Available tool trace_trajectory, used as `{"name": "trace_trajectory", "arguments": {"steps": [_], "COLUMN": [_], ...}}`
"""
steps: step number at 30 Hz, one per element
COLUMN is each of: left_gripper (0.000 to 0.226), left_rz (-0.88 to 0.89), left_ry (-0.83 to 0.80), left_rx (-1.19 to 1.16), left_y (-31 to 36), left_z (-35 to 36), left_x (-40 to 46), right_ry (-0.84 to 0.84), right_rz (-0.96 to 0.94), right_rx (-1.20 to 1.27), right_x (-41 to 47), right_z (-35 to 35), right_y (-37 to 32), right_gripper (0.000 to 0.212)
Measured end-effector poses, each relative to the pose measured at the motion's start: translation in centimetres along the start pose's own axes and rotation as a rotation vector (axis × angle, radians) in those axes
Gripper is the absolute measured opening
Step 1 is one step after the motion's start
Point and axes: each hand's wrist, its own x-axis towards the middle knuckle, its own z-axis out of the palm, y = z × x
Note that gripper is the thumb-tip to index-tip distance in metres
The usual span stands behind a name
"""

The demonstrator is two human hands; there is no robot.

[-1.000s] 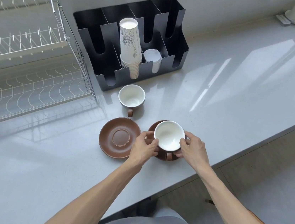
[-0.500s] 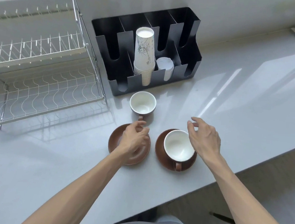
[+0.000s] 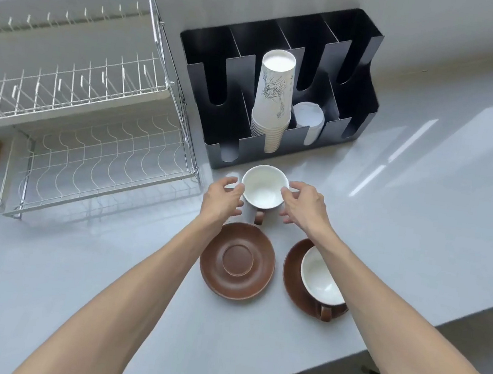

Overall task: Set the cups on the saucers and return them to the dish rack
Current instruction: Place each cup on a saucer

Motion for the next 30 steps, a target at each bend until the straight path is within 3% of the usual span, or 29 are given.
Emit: {"name": "trace_trajectory", "arguments": {"steps": [9, 30], "left_gripper": [0.045, 0.037], "left_rz": [-0.060, 0.076], "left_ry": [-0.088, -0.042], "left_rx": [0.104, 0.097], "left_y": [-0.2, -0.5], "left_z": [0.3, -2.7], "left_x": [2.3, -4.5], "right_ry": [-0.004, 0.050], "right_rz": [0.090, -0.047], "right_rx": [-0.017, -0.030], "right_x": [2.0, -5.8], "right_z": [0.8, -0.1], "right_y": [-0.1, -1.8], "right_gripper": [0.042, 0.033]}}
